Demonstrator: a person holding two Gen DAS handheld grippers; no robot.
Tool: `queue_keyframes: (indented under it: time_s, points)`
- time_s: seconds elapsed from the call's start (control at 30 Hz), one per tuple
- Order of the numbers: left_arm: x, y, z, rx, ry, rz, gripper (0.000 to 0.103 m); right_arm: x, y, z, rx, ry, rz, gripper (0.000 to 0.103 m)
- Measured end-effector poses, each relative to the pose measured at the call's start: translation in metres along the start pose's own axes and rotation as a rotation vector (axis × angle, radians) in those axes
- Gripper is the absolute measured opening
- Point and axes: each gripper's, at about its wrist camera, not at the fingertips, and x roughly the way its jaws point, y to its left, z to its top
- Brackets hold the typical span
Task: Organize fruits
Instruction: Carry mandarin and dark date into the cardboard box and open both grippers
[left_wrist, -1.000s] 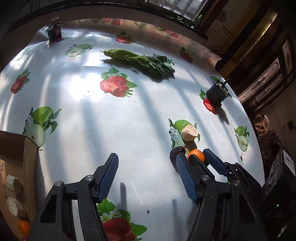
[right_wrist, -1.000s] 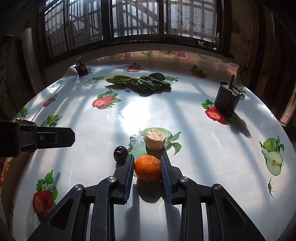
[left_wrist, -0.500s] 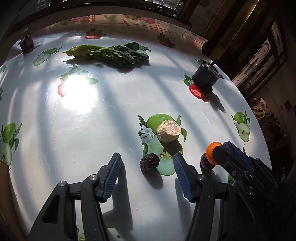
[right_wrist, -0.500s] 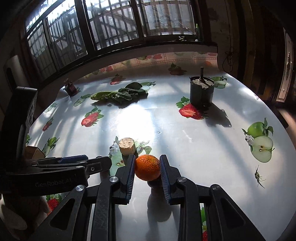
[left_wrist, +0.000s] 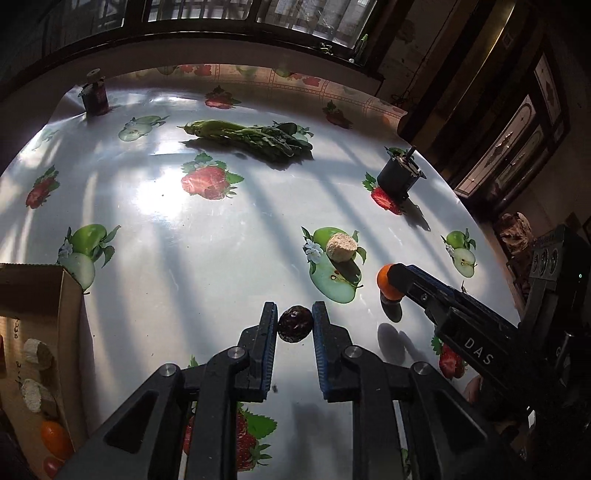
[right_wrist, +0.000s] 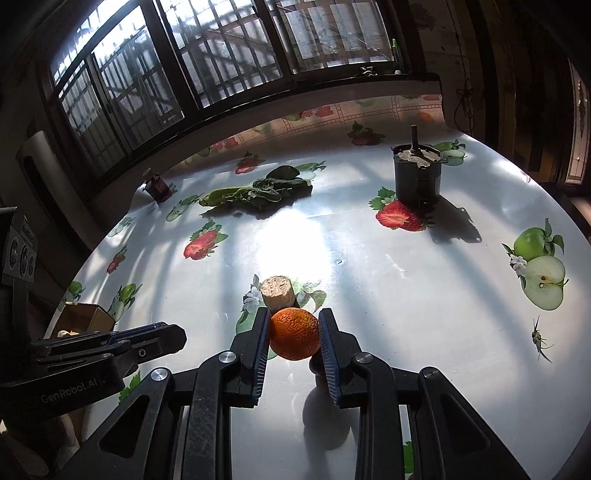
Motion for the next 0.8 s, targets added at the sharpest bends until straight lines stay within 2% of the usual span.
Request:
queue_keyframes:
  time_s: [0.07, 0.17, 0.3, 0.43, 0.57, 0.8]
  points:
    - [-0.031, 0.022, -0.013, -0.048, -0.024, -0.003, 0.018, -0.001, 0.007, -0.002, 0.017, 0.012, 0.063, 0.028]
    - [-0.075, 0.066, -0.038, -0.142, -0.064, 0.030, 0.018, -0.001, 0.027, -0.009, -0.011, 0.023, 0.103, 0.028]
    - [-0.130, 0.129, -0.081, -0.260, -0.105, 0.125, 0.018, -0.004, 0.062, -0.023, -0.078, 0.041, 0.128, 0.028]
    - [-0.175, 0.178, -0.124, -0.322, -0.144, 0.260, 0.018, -0.013, 0.106, -0.048, -0.117, 0.086, 0.200, 0.029]
    - [-0.191, 0.205, -0.153, -0.340, -0.149, 0.326, 0.019, -0.026, 0.169, -0.074, -0.216, 0.117, 0.276, 0.029]
    - [-0.174, 0.219, -0.175, -0.325, -0.113, 0.359, 0.019, -0.028, 0.271, -0.137, -0.368, 0.212, 0.402, 0.029]
